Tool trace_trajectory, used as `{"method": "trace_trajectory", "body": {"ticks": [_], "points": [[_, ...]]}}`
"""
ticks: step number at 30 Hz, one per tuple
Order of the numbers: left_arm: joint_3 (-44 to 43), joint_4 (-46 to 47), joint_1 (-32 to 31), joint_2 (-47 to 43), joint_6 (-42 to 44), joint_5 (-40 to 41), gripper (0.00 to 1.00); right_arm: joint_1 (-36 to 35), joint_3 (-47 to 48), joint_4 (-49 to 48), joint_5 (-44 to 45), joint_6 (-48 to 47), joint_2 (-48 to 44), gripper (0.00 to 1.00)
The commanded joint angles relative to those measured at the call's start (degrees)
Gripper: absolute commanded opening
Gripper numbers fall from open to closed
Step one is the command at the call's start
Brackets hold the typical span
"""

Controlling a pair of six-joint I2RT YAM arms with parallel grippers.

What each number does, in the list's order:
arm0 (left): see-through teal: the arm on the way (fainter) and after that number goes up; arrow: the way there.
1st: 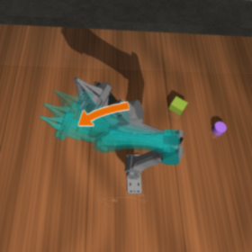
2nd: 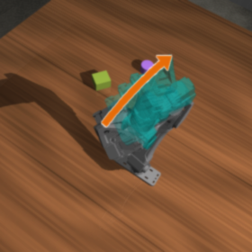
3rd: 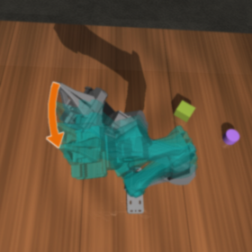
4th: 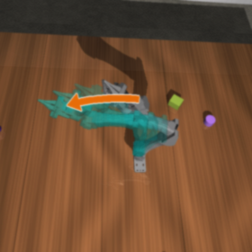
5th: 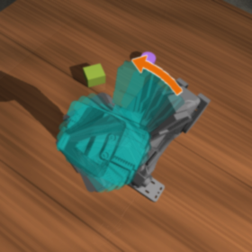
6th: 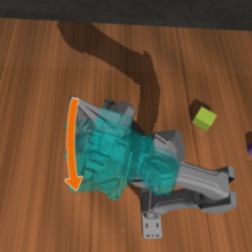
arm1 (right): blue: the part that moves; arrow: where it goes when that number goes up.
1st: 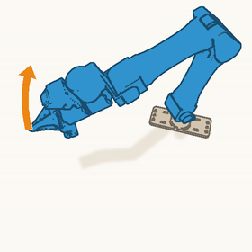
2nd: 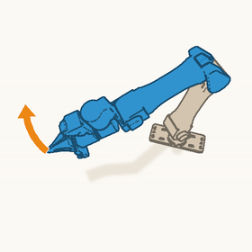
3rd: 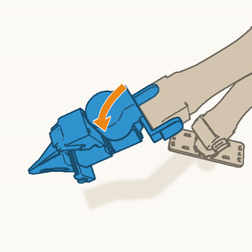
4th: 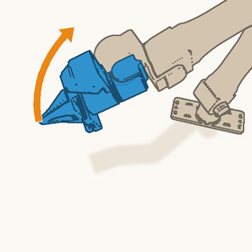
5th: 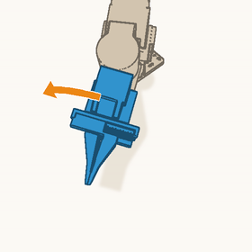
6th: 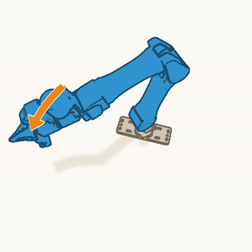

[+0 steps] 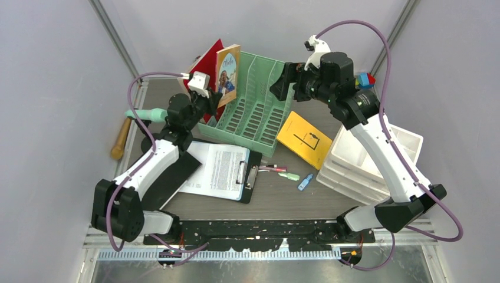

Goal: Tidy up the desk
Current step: Place the book in the storage box.

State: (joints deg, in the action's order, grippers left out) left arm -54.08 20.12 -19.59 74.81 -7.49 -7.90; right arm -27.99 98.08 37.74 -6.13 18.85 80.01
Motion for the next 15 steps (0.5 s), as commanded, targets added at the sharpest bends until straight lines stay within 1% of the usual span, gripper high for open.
{"method": "trace_trajectory", "body": {"ticks": [1,7,11,14,15], "points": [[0.19,10.89,-0.09,1.28,0.00,-1.63,0.00,0.42,-0.42,-2.91,-0.74,-1.44,-1.47,0.93],[1.46,14.79,-0.18,4.10,-0.06,-2.40,0.00,0.84,-2.24,-3.62,-0.76,-1.62,-2.07,0.94],[2.25,18.06,-0.39,7.55,0.32,-2.51,0.00,1.22,-2.80,-3.88,-0.78,-1.54,-2.46,0.94],[3.37,22.18,-0.85,11.21,0.30,-2.68,0.00,1.46,-2.89,-3.87,-0.81,-1.41,-2.63,0.94],[4.11,25.13,-0.92,12.55,0.28,-3.00,0.00,1.58,-2.94,-3.89,-0.81,-1.37,-2.70,0.94]]}}
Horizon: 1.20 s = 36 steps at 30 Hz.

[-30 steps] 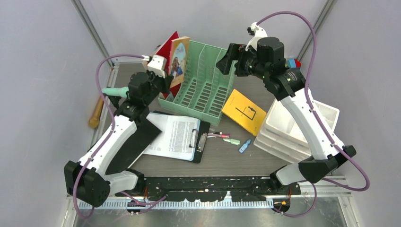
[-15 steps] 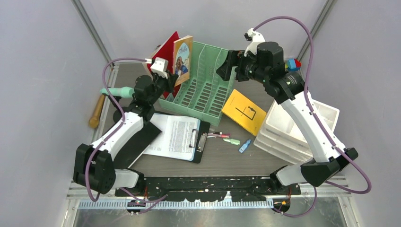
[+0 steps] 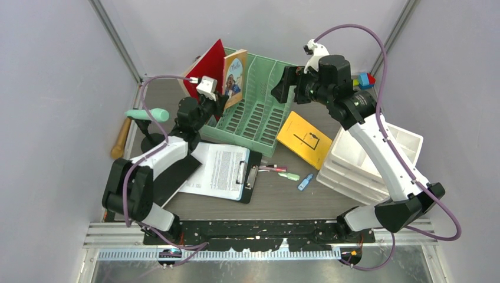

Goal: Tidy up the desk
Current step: Place the book in the storage box.

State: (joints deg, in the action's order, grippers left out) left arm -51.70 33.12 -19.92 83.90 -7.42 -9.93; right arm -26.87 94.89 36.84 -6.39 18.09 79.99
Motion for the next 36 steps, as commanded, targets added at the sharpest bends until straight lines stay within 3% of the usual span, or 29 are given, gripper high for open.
{"method": "trace_trajectory", "body": {"ticks": [1,4,8,21,24,27,30,36], "points": [[2.56,15.73,-0.71,5.05,0.14,-1.04,0.00,0.53,0.15,-2.96,-0.62,-0.60,-2.70,0.94],[4.31,26.45,-0.97,10.88,0.10,-0.07,0.00,0.90,-0.30,-3.00,-0.64,-0.53,-2.81,0.94],[4.59,32.23,-1.08,16.43,-0.41,1.76,0.00,1.18,-0.57,-2.85,-0.73,-0.55,-2.88,0.95],[3.65,35.73,-1.12,22.06,-1.28,4.72,0.01,1.64,-2.07,-3.72,-1.44,0.04,-2.26,0.97],[3.30,37.03,-1.16,23.67,-1.35,5.54,0.07,1.73,-2.19,-3.78,-1.65,0.10,-2.26,0.97],[2.64,37.19,-1.17,25.09,-1.61,5.96,0.20,1.89,-2.57,-3.95,-1.69,0.19,-2.48,0.97],[2.46,37.18,-1.17,25.96,-1.73,6.22,0.40,2.06,-2.96,-4.12,-1.76,0.26,-2.81,0.97],[3.29,37.11,-1.17,25.66,-1.25,6.15,0.46,2.42,-3.54,-4.53,-2.03,0.52,-3.20,0.97]]}}
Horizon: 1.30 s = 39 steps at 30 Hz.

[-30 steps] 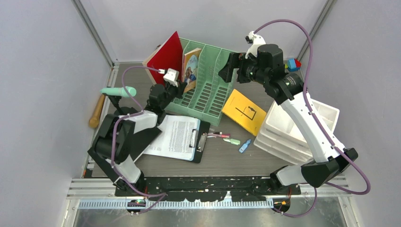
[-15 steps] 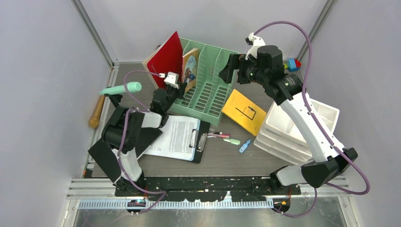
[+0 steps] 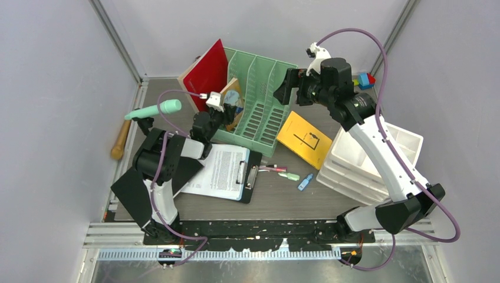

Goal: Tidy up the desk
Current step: Place the book in the storage box.

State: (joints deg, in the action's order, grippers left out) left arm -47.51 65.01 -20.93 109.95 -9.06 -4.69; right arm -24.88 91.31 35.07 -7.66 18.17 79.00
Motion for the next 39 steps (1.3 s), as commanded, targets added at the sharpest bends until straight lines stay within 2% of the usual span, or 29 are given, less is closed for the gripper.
{"method": "trace_trajectory", "body": {"ticks": [1,5,11,14,17,20,22,26,28,33,39], "points": [[-0.84,5.29,-0.17,-0.82,0.55,0.91,0.46,0.44,-0.05,-2.79,-0.82,0.45,-2.24,0.97],[-0.98,4.49,-0.17,-3.03,2.30,1.61,0.44,0.62,-0.37,-2.95,-1.14,0.73,-2.19,0.97],[-4.21,-0.74,-0.17,-4.83,3.78,3.44,0.15,1.04,-0.98,-3.37,-1.79,1.23,-2.44,0.98],[-6.15,-1.37,-0.17,-4.52,3.70,3.17,0.05,1.27,-1.24,-3.55,-1.93,1.40,-2.60,0.98],[-8.45,-2.72,-0.17,-3.79,3.57,2.64,0.00,1.53,-1.29,-3.58,-2.04,1.57,-2.43,0.98],[-10.40,-3.51,-0.17,-2.62,3.44,1.63,0.00,1.81,-1.37,-3.54,-2.22,1.56,-2.33,0.98],[-11.64,-4.46,-0.17,-1.60,3.12,0.22,0.09,1.93,-1.44,-3.33,-2.58,0.78,-2.26,0.99],[-15.02,-12.37,-0.17,-0.24,2.51,-0.22,0.42,1.94,-2.58,-2.73,-5.58,-3.44,-2.38,1.00],[-16.72,-17.41,-0.17,-0.31,2.60,0.21,0.53,1.97,-3.76,-2.37,-6.15,-5.72,-2.75,0.99],[-16.76,-21.70,-0.17,-3.83,3.02,-0.51,0.76,1.47,-7.53,-2.40,-4.84,-12.11,-4.05,0.95],[-13.45,-29.65,-0.17,-15.07,2.21,-4.48,0.94,-2.62,-15.26,-3.04,1.71,-18.55,-5.75,0.91]]}}
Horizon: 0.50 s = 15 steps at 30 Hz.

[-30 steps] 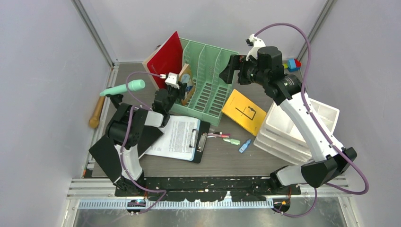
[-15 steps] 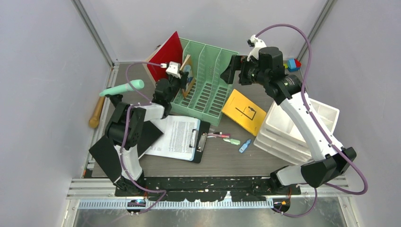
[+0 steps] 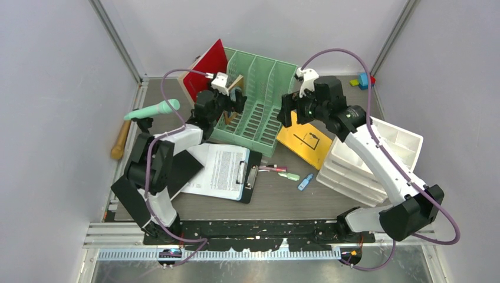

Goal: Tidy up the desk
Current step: Place the book in the storage box.

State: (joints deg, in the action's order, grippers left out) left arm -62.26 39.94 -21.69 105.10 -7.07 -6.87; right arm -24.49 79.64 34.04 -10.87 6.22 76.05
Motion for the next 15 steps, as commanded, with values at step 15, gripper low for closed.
{"method": "trace_trajectory", "body": {"ticks": [15], "points": [[7.56,-34.32,0.60,-38.89,2.91,-5.10,1.00,-20.82,-24.30,-15.50,37.09,-18.65,-1.25,0.81]]}}
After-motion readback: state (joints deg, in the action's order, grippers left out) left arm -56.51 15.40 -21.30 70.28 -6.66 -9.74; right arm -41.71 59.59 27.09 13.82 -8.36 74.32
